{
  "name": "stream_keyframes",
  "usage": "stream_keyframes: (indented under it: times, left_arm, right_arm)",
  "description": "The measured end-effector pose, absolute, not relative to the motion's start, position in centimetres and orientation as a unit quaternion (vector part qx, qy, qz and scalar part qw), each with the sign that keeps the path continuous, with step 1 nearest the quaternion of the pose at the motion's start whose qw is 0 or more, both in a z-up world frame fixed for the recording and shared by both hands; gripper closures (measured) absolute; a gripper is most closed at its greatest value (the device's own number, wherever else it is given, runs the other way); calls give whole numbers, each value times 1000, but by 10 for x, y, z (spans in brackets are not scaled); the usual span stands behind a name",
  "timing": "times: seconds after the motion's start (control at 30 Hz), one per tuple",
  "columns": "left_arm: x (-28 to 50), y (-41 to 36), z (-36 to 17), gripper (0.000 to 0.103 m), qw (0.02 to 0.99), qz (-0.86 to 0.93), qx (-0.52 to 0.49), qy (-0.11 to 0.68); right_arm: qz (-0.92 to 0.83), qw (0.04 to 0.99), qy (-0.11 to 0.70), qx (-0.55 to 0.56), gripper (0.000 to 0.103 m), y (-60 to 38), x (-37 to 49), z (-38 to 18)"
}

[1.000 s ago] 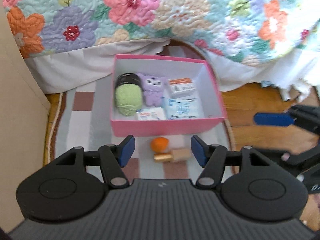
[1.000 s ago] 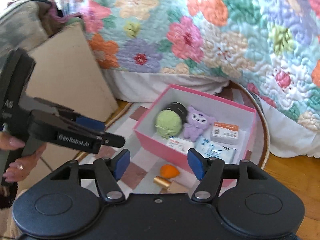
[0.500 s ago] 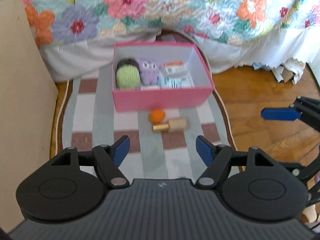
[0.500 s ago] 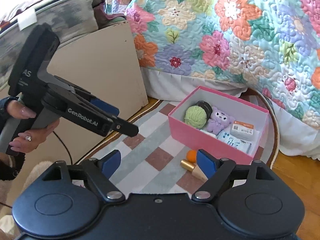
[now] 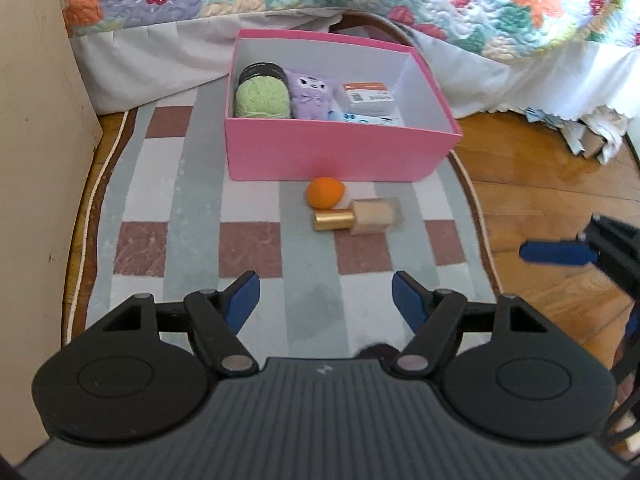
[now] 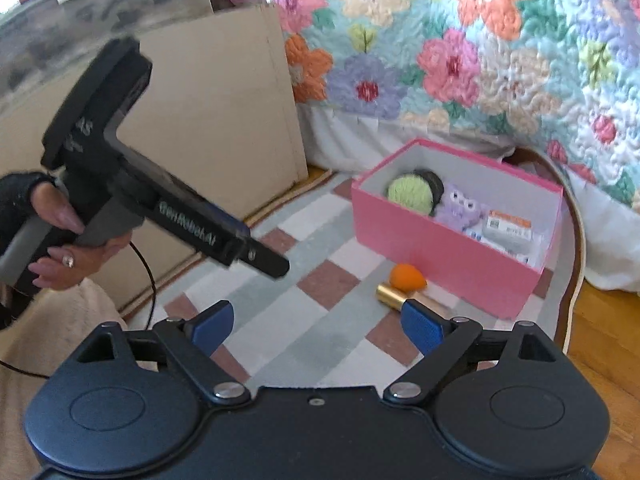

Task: Organize objects
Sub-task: 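Withdraw the left gripper from the box toward the foundation bottle, then grasp the gold cap of the foundation bottle with the left gripper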

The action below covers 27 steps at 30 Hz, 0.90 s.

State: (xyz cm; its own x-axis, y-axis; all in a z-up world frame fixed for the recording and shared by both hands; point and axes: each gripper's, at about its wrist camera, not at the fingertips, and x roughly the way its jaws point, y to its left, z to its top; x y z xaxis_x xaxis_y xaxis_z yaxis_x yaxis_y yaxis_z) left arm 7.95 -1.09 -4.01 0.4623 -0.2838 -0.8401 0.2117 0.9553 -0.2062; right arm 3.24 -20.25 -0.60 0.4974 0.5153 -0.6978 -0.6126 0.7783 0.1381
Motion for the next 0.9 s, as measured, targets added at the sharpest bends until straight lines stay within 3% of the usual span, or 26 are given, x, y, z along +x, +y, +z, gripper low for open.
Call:
stream_keyframes:
  times: [0.13, 0.37, 0.53, 0.73, 0.9]
  left_arm:
    - [95, -13, -58, 28, 862, -132, -41, 487]
    - [128, -19, -90, 28, 858, -149, -79, 485]
    - [148, -34, -109, 30, 865, -104, -36, 489]
    - [174, -48, -135, 31, 859, -118, -23, 497]
    - [183, -48, -160, 31, 850, -146, -85, 500]
  right_arm:
    - [306, 864, 385, -108, 10, -192, 40, -33]
    - [238, 888, 381, -94, 10, -193, 62, -96]
    - [211, 884, 408, -89, 16, -201, 77, -131]
    - [204, 880, 420, -84, 16, -209, 88, -150]
    - [203, 879, 421, -90, 16, -206, 104, -159]
